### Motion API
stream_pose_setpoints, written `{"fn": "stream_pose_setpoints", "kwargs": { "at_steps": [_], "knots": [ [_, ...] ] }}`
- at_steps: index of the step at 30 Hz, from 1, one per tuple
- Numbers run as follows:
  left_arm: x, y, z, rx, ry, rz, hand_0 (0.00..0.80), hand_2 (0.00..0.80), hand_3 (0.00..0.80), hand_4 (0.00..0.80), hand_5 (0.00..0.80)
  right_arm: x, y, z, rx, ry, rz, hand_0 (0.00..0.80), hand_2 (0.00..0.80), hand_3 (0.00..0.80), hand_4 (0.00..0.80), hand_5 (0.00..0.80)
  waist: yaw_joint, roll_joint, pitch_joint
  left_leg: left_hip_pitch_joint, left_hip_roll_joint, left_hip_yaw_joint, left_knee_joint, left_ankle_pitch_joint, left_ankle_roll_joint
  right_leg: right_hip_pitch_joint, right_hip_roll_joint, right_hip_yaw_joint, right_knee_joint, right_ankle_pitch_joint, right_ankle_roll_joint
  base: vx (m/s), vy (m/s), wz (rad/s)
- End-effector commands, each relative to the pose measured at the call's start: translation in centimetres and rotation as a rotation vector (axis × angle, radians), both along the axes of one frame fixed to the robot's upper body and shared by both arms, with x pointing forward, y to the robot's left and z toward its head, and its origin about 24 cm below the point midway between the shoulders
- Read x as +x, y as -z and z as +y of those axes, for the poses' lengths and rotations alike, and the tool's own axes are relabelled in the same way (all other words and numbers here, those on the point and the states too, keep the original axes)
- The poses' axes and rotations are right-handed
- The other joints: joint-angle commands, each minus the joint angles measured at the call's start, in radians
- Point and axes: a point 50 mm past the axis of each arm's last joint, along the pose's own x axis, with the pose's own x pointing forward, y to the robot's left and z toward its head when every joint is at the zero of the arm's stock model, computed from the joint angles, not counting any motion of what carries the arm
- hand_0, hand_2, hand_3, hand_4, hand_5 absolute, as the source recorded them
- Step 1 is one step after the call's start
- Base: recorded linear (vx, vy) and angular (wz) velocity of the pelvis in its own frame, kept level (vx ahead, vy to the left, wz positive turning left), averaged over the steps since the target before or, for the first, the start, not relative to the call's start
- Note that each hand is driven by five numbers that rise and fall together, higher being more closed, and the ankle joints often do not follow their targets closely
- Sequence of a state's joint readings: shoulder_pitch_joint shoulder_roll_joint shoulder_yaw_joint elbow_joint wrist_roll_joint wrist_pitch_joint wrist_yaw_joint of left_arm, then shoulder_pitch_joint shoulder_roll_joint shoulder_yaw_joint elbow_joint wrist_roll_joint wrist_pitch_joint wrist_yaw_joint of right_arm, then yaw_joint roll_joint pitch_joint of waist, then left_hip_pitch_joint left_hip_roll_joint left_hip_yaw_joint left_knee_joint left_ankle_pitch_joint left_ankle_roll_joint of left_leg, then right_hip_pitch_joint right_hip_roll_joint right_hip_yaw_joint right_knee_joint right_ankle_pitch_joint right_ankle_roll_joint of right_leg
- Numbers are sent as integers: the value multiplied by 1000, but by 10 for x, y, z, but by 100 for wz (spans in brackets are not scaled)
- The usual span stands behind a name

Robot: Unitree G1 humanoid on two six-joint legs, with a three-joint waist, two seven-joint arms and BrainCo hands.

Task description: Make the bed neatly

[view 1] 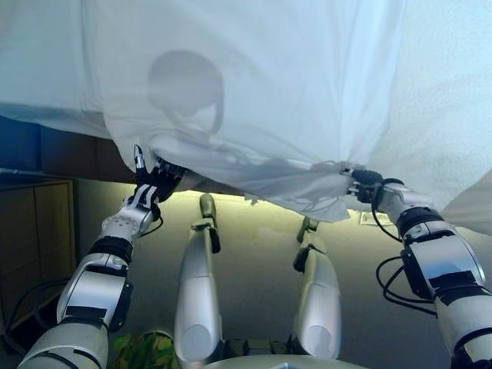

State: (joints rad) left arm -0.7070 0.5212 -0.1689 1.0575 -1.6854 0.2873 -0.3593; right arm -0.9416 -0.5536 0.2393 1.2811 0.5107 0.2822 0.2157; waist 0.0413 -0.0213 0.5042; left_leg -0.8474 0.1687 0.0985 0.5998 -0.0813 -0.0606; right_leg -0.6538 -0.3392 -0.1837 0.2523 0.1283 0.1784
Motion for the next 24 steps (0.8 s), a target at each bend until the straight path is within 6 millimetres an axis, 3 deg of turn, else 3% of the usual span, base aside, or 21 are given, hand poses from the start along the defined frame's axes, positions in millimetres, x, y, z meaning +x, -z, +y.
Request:
{"fn": "stream_pose_setpoints", "kwargs": {
  "at_steps": [1, 9, 16, 24],
  "knots": [
    [0, -39, 59, -125, -237, -112, 0, 0, 0, 0, 0, -74, 19, -107, -257, 320, 240, 800, 800, 800, 800, 800, 1, 29, 16, 74, -21, -26, -165, 50, -21, -96, -9, 53, 118, 20, 4, 0, 0, 0],
    [-23, 13, 42, -142, -143, 23, 0, 0, 0, 0, 0, -58, 13, -94, -211, 297, 133, 800, 800, 800, 800, 800, 23, 37, 16, 71, -41, -45, -179, 46, -14, -96, -11, 41, 103, 15, 9, -9, -32, 0],
    [-40, 43, 35, -161, -95, 161, 0, 0, 0, 0, 0, -51, 13, -84, -189, 262, 98, 800, 800, 800, 800, 800, 44, 37, 16, 83, -39, -58, -176, 44, -12, -76, -23, 19, 115, 0, 8, 6, -60, 2],
    [-81, 94, 24, -181, -23, 381, 0, 0, 0, 0, 0, -52, 23, -78, -156, 253, 90, 800, 800, 800, 800, 800, 74, 29, 16, 110, -29, -77, -166, 36, -11, -39, -38, -11, 139, -20, 10, 19, -78, 11]
  ]
}}
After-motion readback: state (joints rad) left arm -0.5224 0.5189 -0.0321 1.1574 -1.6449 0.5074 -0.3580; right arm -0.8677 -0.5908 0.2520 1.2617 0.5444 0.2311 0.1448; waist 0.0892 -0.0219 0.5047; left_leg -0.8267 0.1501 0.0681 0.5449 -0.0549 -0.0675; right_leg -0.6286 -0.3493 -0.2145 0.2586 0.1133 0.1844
